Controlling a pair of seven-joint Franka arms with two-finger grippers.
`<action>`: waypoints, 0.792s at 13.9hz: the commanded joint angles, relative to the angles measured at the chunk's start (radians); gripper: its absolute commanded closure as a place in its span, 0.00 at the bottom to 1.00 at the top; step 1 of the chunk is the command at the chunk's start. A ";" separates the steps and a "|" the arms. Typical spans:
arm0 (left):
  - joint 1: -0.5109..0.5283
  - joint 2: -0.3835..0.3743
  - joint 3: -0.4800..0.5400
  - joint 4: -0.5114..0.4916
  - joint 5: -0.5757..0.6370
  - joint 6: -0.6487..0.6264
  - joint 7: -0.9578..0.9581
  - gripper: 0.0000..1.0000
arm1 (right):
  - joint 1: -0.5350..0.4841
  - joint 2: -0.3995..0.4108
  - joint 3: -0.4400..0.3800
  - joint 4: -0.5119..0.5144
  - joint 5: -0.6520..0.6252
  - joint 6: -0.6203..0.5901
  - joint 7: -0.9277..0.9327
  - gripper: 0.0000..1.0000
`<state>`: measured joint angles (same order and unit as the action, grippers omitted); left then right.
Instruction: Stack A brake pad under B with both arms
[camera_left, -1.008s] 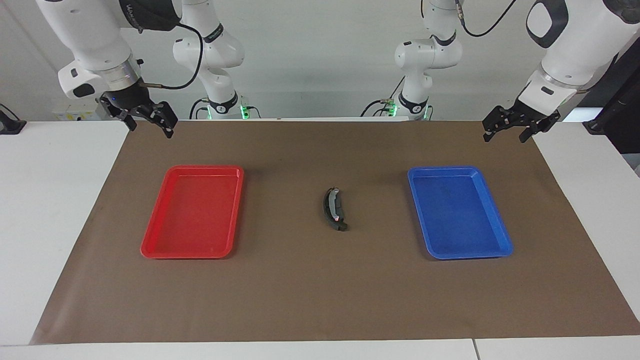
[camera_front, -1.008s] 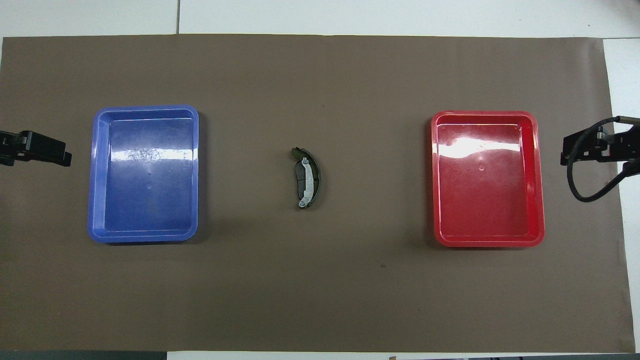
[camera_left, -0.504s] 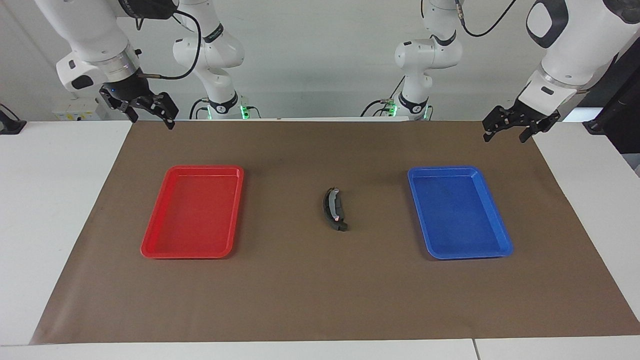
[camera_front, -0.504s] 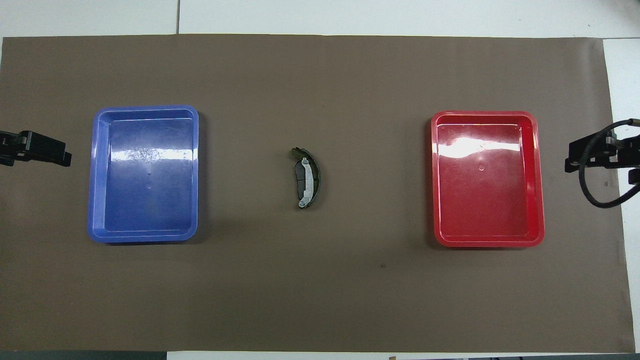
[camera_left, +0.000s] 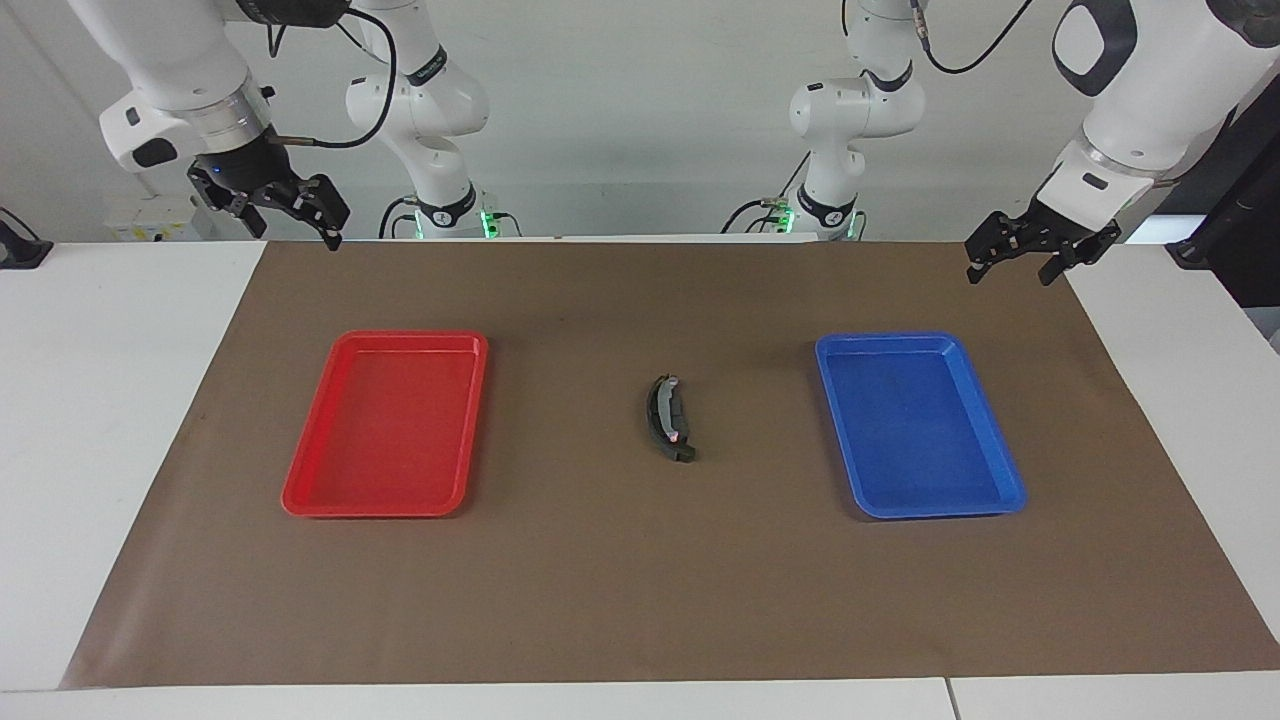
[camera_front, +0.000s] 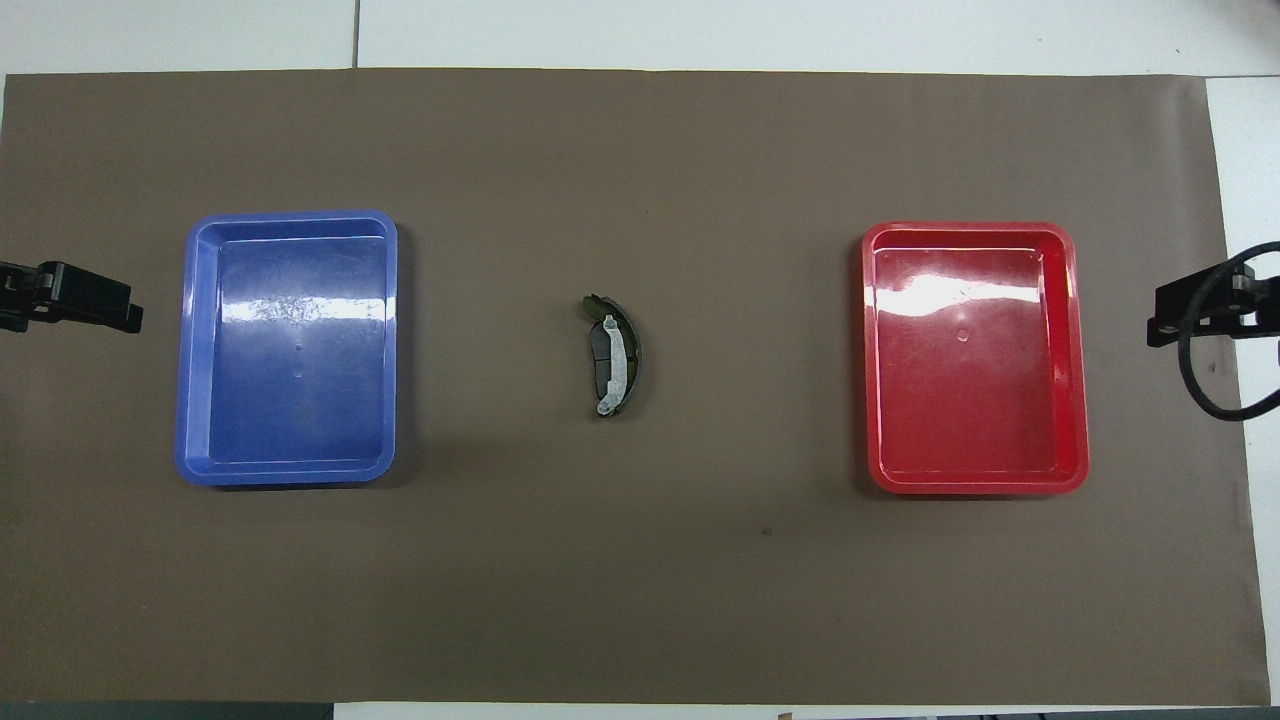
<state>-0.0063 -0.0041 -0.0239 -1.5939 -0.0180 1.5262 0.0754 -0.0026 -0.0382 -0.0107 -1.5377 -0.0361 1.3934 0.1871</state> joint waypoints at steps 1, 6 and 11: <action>0.002 -0.014 -0.001 -0.014 0.013 0.005 0.003 0.00 | 0.009 0.011 -0.005 0.002 -0.022 0.032 -0.032 0.01; 0.002 -0.014 -0.001 -0.014 0.013 0.008 0.003 0.00 | 0.004 0.011 -0.005 0.004 -0.022 0.024 -0.031 0.01; 0.000 -0.014 -0.001 -0.014 0.015 0.012 0.006 0.00 | 0.012 0.006 -0.002 0.004 -0.022 0.024 -0.029 0.01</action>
<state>-0.0064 -0.0041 -0.0239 -1.5939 -0.0180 1.5264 0.0754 0.0065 -0.0286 -0.0106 -1.5379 -0.0481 1.4176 0.1859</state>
